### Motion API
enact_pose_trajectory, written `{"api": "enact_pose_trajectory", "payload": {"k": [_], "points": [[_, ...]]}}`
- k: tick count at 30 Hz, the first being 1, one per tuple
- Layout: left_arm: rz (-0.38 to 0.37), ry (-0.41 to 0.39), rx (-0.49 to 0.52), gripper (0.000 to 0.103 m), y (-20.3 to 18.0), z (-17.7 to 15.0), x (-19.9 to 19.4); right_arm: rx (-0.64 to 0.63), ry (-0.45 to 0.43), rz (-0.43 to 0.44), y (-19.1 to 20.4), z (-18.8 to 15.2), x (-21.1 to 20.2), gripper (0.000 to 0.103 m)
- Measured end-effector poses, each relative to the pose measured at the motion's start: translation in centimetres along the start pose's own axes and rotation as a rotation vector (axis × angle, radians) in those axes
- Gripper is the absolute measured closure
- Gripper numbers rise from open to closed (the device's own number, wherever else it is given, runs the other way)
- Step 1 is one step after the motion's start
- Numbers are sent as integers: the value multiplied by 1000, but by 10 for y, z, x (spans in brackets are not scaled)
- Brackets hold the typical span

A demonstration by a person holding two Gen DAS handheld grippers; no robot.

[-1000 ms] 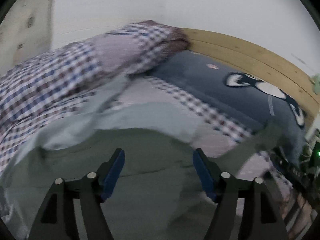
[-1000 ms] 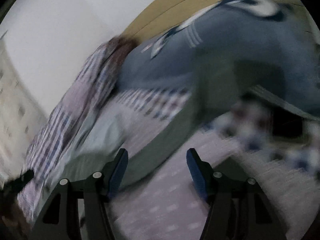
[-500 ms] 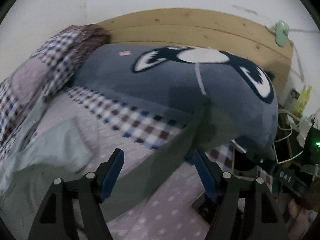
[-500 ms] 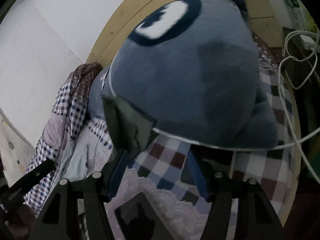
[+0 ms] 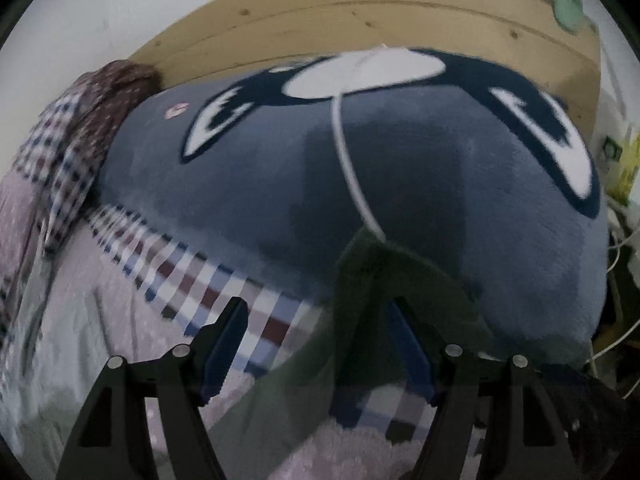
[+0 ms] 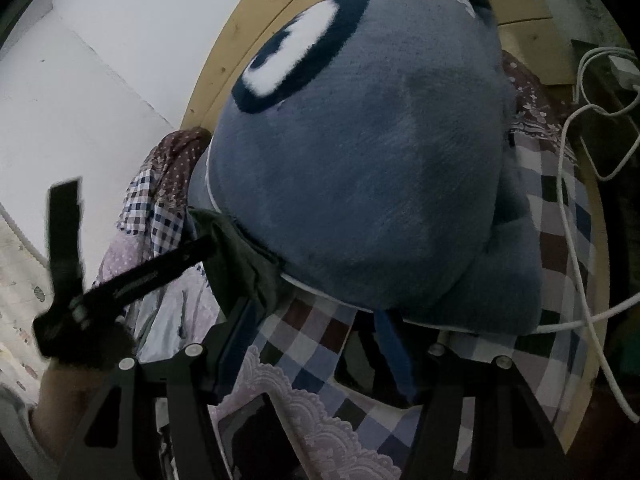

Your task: Fold clothes

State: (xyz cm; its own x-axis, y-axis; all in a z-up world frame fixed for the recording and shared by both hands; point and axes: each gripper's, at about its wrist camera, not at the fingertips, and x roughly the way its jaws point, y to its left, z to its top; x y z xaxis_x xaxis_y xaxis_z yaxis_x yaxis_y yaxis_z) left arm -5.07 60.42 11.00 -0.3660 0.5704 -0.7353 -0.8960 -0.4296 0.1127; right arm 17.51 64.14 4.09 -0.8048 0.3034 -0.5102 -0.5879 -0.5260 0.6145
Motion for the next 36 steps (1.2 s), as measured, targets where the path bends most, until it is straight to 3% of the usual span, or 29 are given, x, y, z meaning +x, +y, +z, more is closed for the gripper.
{"api": "enact_pose_trajectory", "payload": {"k": [1, 2, 3, 5, 8, 13, 17, 20, 26, 31, 36], "points": [[-16, 8, 13, 35, -5, 4, 4, 0, 1, 3, -1, 1, 1, 38], [-33, 15, 23, 49, -10, 7, 8, 2, 2, 6, -1, 1, 1, 38], [-52, 22, 27, 75, -14, 9, 9, 4, 4, 7, -1, 1, 2, 38], [-96, 33, 26, 102, -17, 10, 9, 1, 6, 9, 0, 1, 3, 37], [-90, -2, -55, 102, -1, 16, -5, -4, 9, 9, 2, 0, 5, 37], [-68, -164, -265, 102, 61, 30, -69, -23, 25, 32, 9, -3, 10, 37], [18, -231, -389, 102, 115, 35, -112, -93, 75, 98, 34, -14, 19, 37], [116, -220, -486, 102, 158, 29, -135, -193, 128, 166, 67, -31, 28, 37], [200, -242, -635, 102, 210, 0, -182, -391, 278, 303, 136, -78, 52, 37], [240, -340, -730, 102, 245, -30, -242, -514, 347, 326, 175, -118, 64, 37], [311, -451, -853, 102, 290, -91, -313, -558, 366, 321, 192, -138, 71, 37]]}}
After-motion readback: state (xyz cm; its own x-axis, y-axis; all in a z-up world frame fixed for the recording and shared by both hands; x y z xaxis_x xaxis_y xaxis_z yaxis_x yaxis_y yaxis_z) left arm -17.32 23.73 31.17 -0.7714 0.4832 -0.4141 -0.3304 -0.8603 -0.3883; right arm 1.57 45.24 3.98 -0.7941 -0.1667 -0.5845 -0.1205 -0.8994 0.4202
